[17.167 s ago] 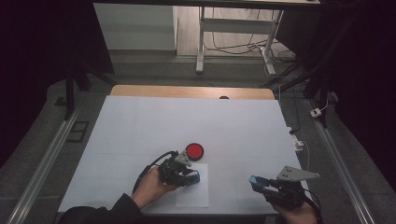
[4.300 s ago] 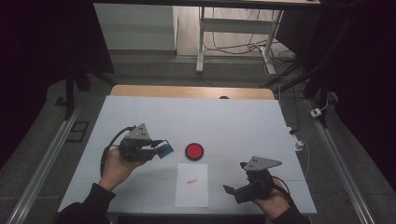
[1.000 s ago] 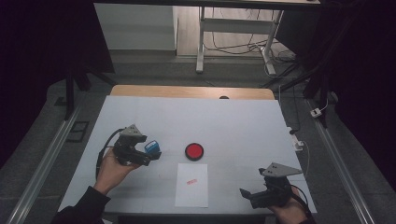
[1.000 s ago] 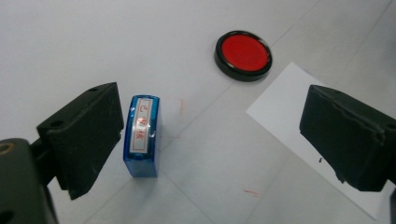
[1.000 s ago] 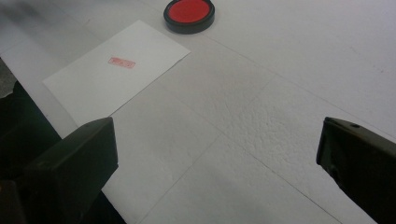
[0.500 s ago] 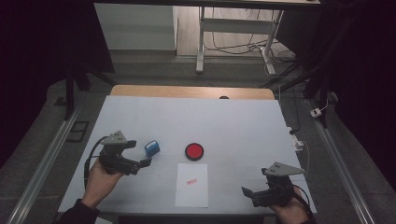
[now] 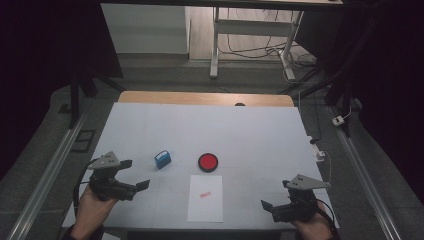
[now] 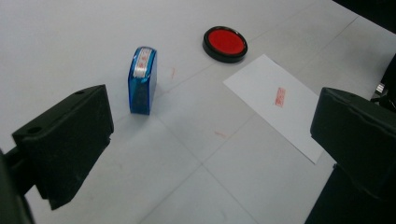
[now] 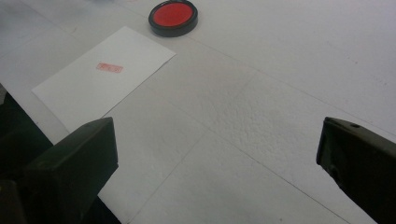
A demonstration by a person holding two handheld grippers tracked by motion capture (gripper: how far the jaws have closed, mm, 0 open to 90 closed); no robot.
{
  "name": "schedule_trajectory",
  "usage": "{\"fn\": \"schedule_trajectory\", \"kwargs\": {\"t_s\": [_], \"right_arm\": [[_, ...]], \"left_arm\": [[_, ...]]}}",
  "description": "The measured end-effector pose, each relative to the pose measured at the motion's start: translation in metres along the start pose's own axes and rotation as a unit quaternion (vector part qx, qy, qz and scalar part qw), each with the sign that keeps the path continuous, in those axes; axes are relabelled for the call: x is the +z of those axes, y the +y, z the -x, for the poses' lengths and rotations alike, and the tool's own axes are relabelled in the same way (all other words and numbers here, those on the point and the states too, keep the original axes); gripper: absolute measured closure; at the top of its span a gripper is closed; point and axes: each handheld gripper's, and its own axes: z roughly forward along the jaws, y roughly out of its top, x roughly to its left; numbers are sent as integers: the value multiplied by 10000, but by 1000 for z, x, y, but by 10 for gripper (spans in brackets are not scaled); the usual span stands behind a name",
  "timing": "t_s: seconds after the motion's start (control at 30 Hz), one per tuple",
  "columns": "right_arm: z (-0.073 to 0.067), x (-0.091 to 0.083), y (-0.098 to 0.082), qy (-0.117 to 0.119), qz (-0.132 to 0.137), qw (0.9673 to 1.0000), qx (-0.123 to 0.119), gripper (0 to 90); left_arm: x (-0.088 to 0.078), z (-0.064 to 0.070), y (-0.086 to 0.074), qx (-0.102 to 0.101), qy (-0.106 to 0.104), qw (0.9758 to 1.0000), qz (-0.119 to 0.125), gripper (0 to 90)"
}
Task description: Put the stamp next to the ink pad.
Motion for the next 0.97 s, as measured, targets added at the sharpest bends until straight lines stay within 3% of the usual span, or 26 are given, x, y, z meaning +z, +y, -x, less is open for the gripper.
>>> {"fn": "schedule_trajectory", "kwargs": {"t_s": [0.4, 0.6, 0.77, 0.97], "right_arm": [[0, 1, 0, 19, -12, 10000, -14, 0], [0, 1, 0, 21, -26, 10000, 8, 0], [-1, 1, 0, 6, -64, 10000, -44, 0], [0, 2, 0, 8, -100, 9999, -31, 0]], "left_arm": [[-18, 5, -27, -50, 267, 9994, -214, 0], [-24, 6, -39, -135, 478, 9979, -419, 0], [-26, 8, -42, -98, 690, 9958, -592, 5], [-24, 8, -42, -127, 717, 9949, -696, 11]]}}
